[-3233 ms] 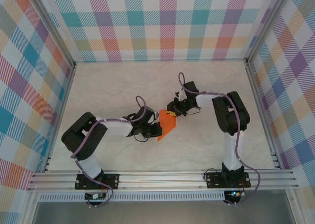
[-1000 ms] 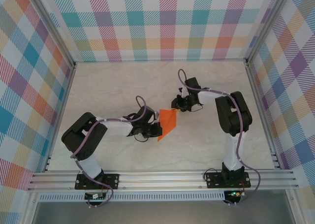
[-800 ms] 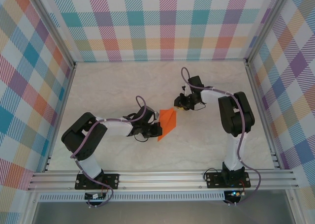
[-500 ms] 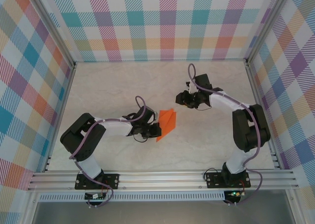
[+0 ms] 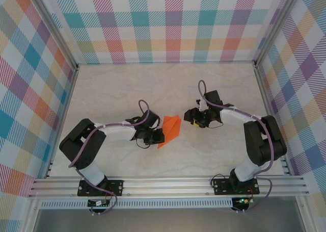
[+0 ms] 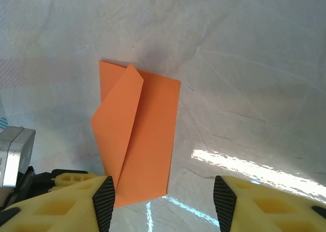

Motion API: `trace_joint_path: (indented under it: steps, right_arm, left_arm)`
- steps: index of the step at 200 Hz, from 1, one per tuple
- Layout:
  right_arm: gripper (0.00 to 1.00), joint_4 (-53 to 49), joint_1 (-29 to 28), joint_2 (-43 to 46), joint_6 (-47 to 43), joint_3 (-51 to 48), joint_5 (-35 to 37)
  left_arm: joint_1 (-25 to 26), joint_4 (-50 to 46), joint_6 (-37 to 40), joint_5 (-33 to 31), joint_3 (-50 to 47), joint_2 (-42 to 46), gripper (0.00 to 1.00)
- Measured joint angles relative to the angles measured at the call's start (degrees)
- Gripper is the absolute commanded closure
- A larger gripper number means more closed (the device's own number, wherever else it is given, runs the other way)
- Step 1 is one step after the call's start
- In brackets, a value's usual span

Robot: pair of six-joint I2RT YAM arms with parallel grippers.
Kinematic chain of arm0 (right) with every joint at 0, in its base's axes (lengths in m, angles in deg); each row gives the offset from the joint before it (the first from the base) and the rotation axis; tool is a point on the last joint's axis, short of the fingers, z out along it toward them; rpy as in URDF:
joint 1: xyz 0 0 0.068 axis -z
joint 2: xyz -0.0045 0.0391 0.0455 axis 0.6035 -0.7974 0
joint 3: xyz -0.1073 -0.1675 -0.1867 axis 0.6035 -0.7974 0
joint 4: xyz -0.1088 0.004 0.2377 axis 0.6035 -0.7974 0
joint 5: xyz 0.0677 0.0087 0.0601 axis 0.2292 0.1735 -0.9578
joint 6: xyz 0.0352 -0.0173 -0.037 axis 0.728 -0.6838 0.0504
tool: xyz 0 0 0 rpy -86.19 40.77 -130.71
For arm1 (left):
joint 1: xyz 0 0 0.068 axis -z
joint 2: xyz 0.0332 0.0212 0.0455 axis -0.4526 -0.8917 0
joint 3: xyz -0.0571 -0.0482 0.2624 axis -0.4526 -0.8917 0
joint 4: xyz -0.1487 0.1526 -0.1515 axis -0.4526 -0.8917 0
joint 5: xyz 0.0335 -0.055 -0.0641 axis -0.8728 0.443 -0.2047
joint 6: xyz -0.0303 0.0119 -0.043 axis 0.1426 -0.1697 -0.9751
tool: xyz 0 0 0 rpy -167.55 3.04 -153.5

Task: Fold a paper plane with a square sheet of paper (pick it up from the middle)
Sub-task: Turn over the paper at the center of the table.

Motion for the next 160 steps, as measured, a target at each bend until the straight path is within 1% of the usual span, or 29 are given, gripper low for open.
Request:
trace_joint_path:
  steps: [29,57,84,119,160]
  right_arm:
    - [0.37,1.1,0.0,0.3,1.0,-1.1,-1.1]
    - [0.36,3.0,0.0,0.3,2.5,-2.6,-2.9]
    - [0.35,4.3,0.0,0.1,4.0,-3.3,-4.7]
    - [0.35,5.0,-0.4,-0.9,4.9,-3.3,-6.3]
    - [0.35,5.2,-2.4,-2.3,6.1,-3.3,-6.6]
  left_arm:
    - [0.0,-1.9,0.0,-0.9,0.8,0.2,0.86]
    - [0.0,-5.5,-0.1,-3.6,2.1,1.0,0.83]
    - [0.0,-8.0,-0.2,-6.1,3.7,1.9,0.82]
    - [0.0,-8.9,-0.2,-7.9,5.6,2.1,0.82]
    - [-0.1,-9.8,0.3,-9.0,8.1,1.4,0.81]
